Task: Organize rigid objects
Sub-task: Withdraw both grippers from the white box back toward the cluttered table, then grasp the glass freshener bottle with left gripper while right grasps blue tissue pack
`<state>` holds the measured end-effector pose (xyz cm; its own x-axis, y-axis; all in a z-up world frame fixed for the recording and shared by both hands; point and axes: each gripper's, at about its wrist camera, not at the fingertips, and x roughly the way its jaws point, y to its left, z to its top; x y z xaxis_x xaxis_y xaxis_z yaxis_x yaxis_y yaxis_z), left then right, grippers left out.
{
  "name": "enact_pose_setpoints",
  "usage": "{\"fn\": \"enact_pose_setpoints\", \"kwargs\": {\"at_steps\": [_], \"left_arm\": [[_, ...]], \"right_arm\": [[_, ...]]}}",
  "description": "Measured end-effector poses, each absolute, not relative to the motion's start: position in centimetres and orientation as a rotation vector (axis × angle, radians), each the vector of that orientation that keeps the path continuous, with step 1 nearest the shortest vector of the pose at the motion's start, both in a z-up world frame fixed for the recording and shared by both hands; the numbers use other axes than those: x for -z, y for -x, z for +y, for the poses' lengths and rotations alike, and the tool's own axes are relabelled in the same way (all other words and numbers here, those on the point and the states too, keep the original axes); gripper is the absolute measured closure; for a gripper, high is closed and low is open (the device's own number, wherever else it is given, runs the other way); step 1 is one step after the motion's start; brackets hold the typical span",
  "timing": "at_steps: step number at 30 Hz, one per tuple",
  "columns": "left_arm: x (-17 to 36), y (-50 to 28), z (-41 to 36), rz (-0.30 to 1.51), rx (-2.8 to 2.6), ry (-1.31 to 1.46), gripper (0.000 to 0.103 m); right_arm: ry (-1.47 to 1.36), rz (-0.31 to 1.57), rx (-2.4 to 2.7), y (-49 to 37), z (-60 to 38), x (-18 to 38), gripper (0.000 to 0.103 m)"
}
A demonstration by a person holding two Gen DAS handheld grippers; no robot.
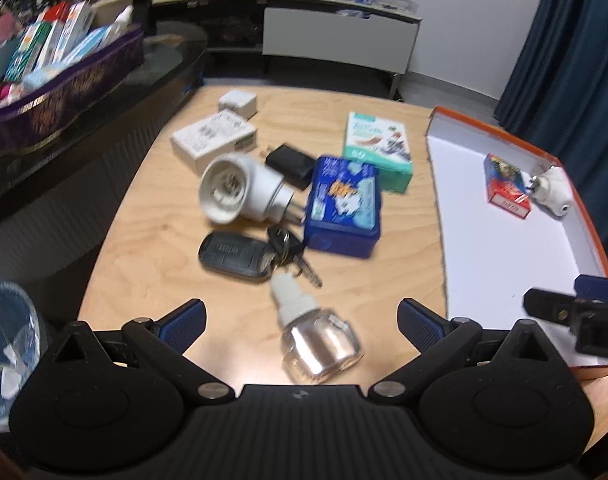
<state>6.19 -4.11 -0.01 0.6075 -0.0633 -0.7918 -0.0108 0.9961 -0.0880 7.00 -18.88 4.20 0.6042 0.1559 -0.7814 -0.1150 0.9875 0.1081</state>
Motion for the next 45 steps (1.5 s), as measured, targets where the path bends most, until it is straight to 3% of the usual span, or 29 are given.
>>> {"fn": "enact_pose_setpoints", "kwargs": {"at_steps": [4, 10, 12, 14, 26, 40, 42, 45], "left_arm": [[1.1, -5.8, -4.5, 0.9, 0.024, 0.096, 0.004], [3.4, -6.2, -4.5, 0.922, -0.004, 0.085, 0.021], [3.5, -5.9, -4.5, 0.895, -0.004, 0.076, 0.029], [3.3, -5.7, -4.3, 0.874, 0.007, 0.075, 0.052], [2.7, -4.7, -2.3, 0.835, -0.003, 0.116, 0.053], [3.3, -4.3, -1.2, 0.794, 0.01, 0.12, 0.053], [3.2, -4.3, -0.9, 0.791, 0.007, 0.133, 0.053], [3.0, -4.2, -1.0, 0.785, 0.009, 0.14, 0.053]], "right_arm": [[-0.054, 0.914, -0.155, -7.0, -19.0, -4.0, 0.008], [-0.057, 0.91, -0.16, -7.0, -18.9, -3.9, 0.008], [-0.056, 0.911, -0.165, -7.1, -18.7, -3.9, 0.008], [-0.055, 0.914, -0.175, -7.3, -18.4, -3.8, 0.008], [-0.107, 0.944, -0.291, -13.2, -11.4, -3.8, 0.008], [-0.085, 1.07, -0.097, -21.5, -4.8, 1.1, 0.009], [-0.02, 1.037, -0.099, -20.9, -4.5, 1.1, 0.027], [-0.035, 1.023, -0.134, -20.0, -5.6, 0.5, 0.027]]}}
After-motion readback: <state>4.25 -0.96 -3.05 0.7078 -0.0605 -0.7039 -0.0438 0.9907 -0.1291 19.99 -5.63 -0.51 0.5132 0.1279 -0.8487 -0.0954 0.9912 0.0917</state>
